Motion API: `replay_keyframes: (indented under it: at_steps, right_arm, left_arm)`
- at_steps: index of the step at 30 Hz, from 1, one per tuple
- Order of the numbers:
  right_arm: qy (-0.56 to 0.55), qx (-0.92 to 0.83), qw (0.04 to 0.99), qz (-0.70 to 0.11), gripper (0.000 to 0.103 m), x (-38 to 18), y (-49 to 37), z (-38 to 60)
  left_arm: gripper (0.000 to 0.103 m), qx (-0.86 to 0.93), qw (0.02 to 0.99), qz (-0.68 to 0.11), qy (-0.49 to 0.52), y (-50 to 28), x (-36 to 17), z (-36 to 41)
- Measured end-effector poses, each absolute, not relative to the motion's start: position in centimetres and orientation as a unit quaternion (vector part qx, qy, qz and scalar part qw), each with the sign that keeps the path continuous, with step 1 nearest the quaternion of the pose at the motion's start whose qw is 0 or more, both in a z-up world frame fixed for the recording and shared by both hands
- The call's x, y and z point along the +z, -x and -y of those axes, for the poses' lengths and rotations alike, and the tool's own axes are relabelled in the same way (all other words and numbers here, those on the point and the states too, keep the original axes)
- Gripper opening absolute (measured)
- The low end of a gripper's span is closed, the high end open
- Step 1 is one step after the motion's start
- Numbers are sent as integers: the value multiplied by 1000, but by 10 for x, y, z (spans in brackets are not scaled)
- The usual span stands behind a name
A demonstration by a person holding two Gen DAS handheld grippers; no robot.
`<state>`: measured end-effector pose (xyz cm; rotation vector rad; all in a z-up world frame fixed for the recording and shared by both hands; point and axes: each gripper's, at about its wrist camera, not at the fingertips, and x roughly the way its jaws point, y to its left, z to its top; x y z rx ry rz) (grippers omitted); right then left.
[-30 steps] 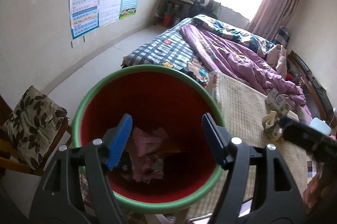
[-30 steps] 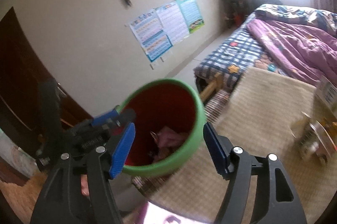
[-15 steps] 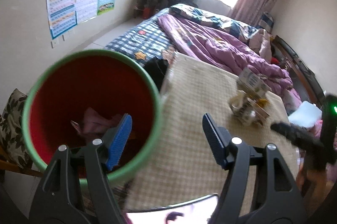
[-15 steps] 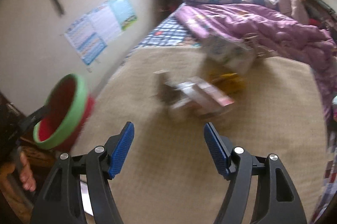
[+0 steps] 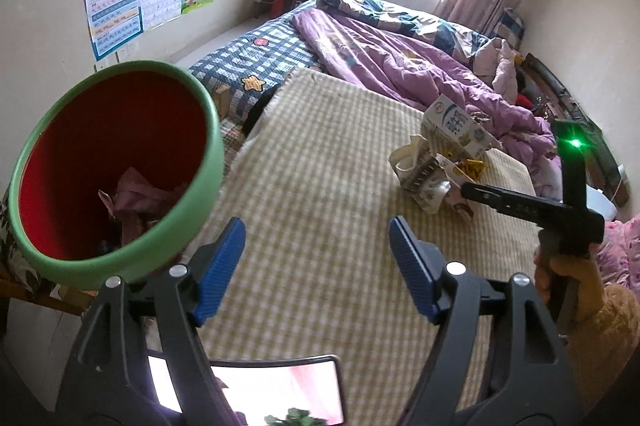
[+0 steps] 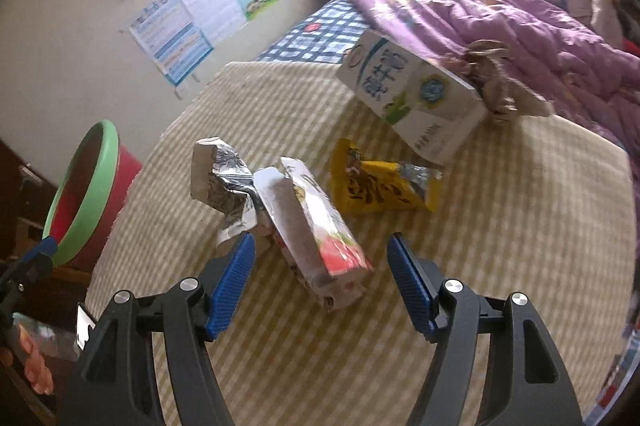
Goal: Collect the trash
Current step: 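Grasp the crumpled white paper with the left gripper while the right gripper grasps the Pocky box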
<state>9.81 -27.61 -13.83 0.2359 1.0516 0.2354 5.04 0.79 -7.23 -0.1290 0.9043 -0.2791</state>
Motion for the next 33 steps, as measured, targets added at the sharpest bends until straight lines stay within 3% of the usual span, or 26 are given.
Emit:
replay_keyframes:
  at_steps: [1, 2, 3, 6, 17, 25, 28, 31, 33]
  right_arm:
    - [-113, 122, 848, -503, 61, -142, -100, 276]
    - [-114, 127, 845, -507, 47, -143, -100, 275]
    - [-116, 132, 842, -510, 40, -145, -101, 274]
    - [-134, 145, 839, -506, 34, -144, -90, 276]
    - [-241, 110, 832, -487, 34, -143, -2, 311]
    - [-241, 89, 838, -482, 36, -134, 13, 322]
    - [-242, 87, 843, -472, 47, -128, 15, 325]
    - [-241, 88, 846, -468, 48, -124, 13, 325]
    - [-238, 88, 848, -465, 49, -123, 9, 323]
  left_arm:
    - [72, -133, 886, -439, 63, -51, -74, -4]
    - [72, -133, 885, -442, 64, -52, -75, 0]
    - [72, -132, 882, -447, 65, -55, -77, 5]
    - [72, -138, 876, -457, 70, -64, -82, 19]
    - [72, -174, 849, -493, 72, -111, -113, 95]
    - [72, -151, 841, -515, 67, -130, -138, 108]
    - [72, -145, 842, -515, 75, -137, -138, 103]
    - [59, -146, 837, -522, 74, -142, -144, 102]
    - [58, -148, 836, -522, 82, -143, -144, 101]
